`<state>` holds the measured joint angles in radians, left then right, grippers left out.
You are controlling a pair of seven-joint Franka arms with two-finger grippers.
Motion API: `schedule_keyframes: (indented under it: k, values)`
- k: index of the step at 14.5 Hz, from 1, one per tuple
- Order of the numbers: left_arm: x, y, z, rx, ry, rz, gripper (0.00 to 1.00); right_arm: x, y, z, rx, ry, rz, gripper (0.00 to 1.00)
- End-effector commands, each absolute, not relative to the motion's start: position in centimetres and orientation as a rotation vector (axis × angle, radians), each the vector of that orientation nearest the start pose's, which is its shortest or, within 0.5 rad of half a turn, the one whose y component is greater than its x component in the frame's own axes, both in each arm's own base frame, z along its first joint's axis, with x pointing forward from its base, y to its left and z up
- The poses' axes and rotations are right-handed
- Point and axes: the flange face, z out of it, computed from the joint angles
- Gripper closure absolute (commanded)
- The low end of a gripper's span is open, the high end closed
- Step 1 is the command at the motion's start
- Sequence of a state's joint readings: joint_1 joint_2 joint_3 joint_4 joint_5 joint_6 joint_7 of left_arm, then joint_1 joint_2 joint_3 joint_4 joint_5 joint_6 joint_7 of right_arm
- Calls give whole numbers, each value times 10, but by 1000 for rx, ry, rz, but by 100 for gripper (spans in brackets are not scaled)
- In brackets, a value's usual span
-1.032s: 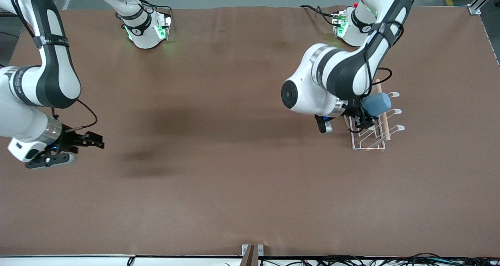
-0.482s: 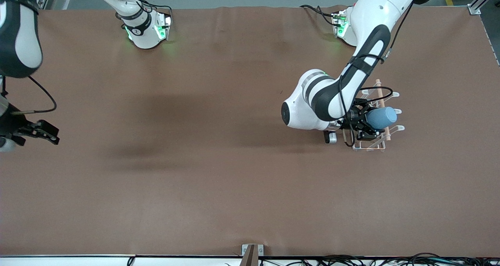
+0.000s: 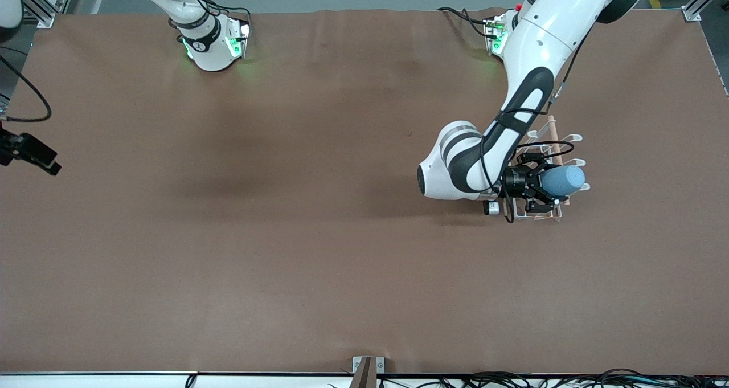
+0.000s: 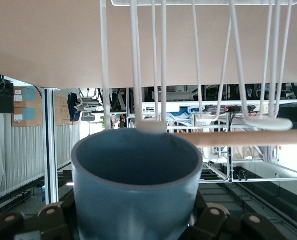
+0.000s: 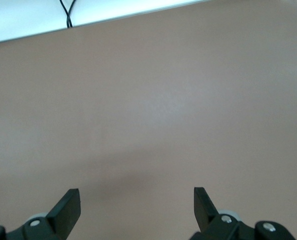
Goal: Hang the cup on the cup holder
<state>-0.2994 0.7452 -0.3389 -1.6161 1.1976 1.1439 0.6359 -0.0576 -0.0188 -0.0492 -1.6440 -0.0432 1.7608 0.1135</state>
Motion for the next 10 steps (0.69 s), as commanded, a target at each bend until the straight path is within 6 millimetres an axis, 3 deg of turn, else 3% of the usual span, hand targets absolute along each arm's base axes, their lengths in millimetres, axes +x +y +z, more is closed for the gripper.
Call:
schedule_keyframes:
  k: [1,4,6,9,10]
  values:
    - [561,-226,220,-1282,1311,1165,96,543,-57,659,-3176,370,-123,0]
    - [558,-227,203,-1265,1326,1187,84,538,-51,658,-3115,365,-50,0]
    - [559,-227,201,-1261,1324,1182,76,539,-53,658,-3098,371,-69,0]
    - [561,-226,205,-1273,1317,1176,44,540,-64,658,-3095,397,-76,0]
    - [560,-227,205,-1283,1310,1171,26,540,-63,659,-3105,390,-77,0]
